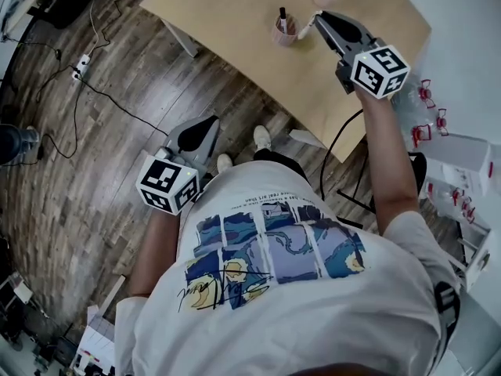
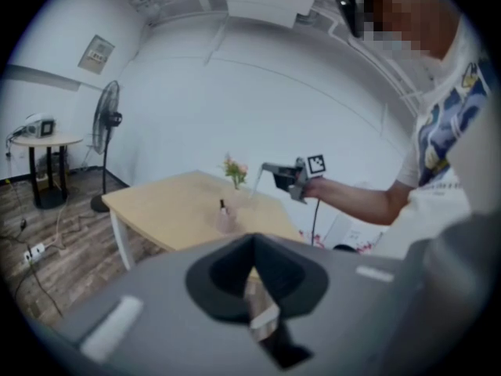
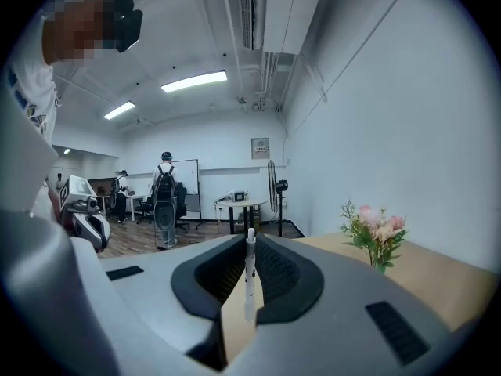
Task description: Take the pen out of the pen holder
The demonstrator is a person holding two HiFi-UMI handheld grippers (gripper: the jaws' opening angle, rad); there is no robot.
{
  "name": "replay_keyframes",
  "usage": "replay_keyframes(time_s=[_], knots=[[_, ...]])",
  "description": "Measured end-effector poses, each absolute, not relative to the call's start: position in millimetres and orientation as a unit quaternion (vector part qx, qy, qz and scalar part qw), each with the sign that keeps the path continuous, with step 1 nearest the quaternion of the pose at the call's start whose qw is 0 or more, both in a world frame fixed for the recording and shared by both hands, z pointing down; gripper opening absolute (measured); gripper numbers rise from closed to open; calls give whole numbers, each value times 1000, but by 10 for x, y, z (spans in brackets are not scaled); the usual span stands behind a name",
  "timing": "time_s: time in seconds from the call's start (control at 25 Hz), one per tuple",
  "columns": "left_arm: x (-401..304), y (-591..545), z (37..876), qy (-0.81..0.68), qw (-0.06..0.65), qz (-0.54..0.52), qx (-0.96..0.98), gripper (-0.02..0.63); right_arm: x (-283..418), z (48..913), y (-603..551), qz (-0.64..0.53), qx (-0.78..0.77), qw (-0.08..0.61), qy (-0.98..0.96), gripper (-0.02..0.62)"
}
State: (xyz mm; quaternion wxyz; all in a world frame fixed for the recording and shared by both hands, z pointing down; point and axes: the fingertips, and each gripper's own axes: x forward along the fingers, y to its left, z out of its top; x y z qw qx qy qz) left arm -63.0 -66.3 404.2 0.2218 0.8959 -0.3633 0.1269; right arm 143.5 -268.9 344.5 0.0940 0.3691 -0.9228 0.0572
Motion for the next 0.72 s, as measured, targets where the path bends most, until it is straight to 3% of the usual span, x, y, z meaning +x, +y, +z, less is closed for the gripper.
replay_keyframes(time_s=[0.72], knots=[[-1115,70,4249,-300,221,133,918,9,815,3139,-1072,54,399,65,-913,34]])
